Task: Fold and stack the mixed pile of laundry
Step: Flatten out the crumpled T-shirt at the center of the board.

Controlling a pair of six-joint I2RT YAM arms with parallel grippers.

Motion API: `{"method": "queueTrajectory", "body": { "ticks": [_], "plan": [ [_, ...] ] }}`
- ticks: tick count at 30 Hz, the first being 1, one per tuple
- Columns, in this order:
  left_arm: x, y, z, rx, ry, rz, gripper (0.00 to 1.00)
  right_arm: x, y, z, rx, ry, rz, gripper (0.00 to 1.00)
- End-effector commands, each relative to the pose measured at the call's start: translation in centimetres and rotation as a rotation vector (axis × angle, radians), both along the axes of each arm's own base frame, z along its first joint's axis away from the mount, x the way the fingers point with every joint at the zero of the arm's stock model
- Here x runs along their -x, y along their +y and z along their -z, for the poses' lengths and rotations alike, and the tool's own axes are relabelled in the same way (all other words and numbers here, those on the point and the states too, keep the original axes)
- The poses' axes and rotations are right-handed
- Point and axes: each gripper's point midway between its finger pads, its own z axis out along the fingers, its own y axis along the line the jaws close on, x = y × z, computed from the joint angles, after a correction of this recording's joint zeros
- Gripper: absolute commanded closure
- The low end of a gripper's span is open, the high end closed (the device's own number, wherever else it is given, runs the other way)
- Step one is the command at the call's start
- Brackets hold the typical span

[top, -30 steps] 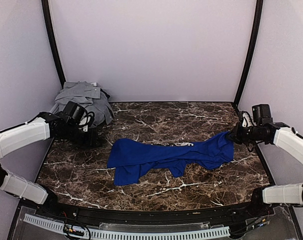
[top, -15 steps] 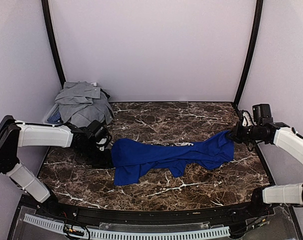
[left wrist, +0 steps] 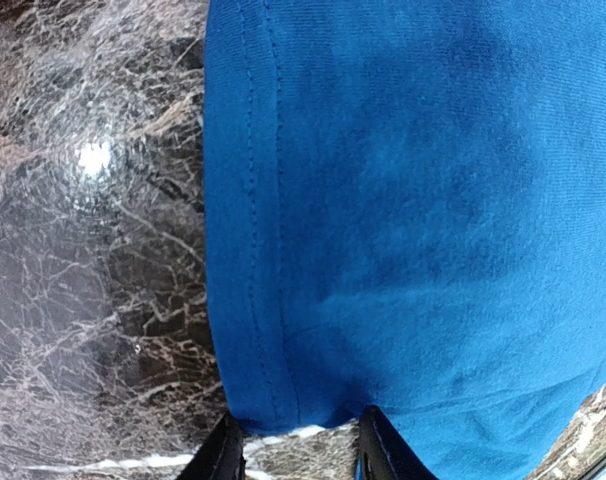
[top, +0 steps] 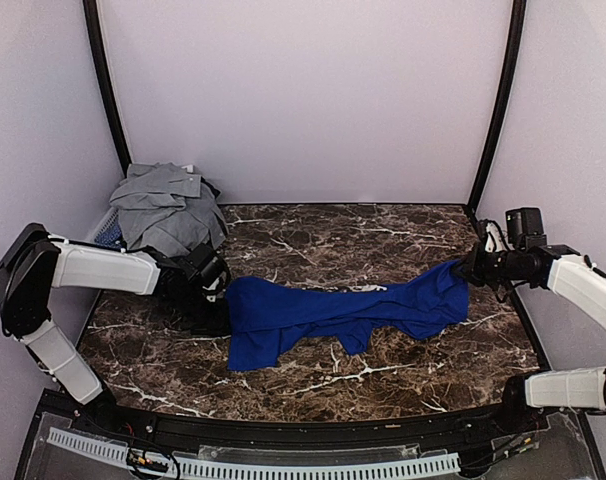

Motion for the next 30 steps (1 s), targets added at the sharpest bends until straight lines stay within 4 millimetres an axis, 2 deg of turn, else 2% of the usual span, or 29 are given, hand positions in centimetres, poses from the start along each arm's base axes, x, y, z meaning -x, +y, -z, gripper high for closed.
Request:
{"method": "queueTrajectory", "body": {
  "ticks": [1, 4, 11, 15, 17, 19, 20, 22, 24, 25, 27, 30],
  "plan": [
    [-0.3, 1.8, -0.7, -0.104, -0.027, -0.026, 0.62, -0.6, 0.0, -0.8, -0.004, -0.052, -0.006, 1.00],
    [-0.2, 2.3, -0.6, -0.147, -0.012, -0.015, 0.63, -0.6, 0.0, -0.7, -0.005, -0.051, -0.008, 1.00],
    [0.2, 1.8, 1.1, -0.152, 0.034, 0.011, 0.62, -0.6, 0.0, -0.9, -0.006, -0.055, -0.011, 1.00],
    [1.2, 1.1, 1.9, -0.152, 0.064, 0.044, 0.66, -0.7, 0.1, -0.7, -0.006, -0.050, -0.015, 1.00],
    [1.7, 0.7, 2.2, -0.150, 0.074, 0.061, 0.71, -0.6, 0.1, -0.8, -0.006, -0.054, -0.020, 1.00],
    [1.9, 0.4, 2.2, -0.134, 0.077, 0.067, 0.85, -0.6, 0.2, -1.0, -0.010, -0.061, -0.027, 1.00],
    [1.9, 0.2, 2.0, -0.125, 0.072, 0.064, 0.95, -0.7, 0.3, -1.3, -0.014, -0.068, -0.030, 1.00],
    [1.1, -0.5, 0.4, -0.086, 0.024, 0.063, 1.00, -0.7, 0.5, -2.2, -0.019, -0.093, -0.039, 1.00],
    [-0.3, -1.0, -2.4, -0.053, -0.058, 0.060, 1.00, -0.8, 0.6, -3.6, -0.021, -0.128, -0.051, 1.00],
    [-0.8, -1.0, -4.0, -0.041, -0.098, 0.064, 1.00, -0.9, 0.6, -4.2, -0.018, -0.142, -0.054, 1.00],
    [-3.1, -1.3, -8.4, -0.004, -0.209, 0.048, 1.00, -1.3, 0.7, -5.9, -0.011, -0.176, -0.064, 1.00],
    [-5.7, -0.1, -13.9, 0.073, -0.321, -0.001, 1.00, -2.1, 0.7, -8.7, 0.003, -0.229, -0.076, 1.00]
  ]
}}
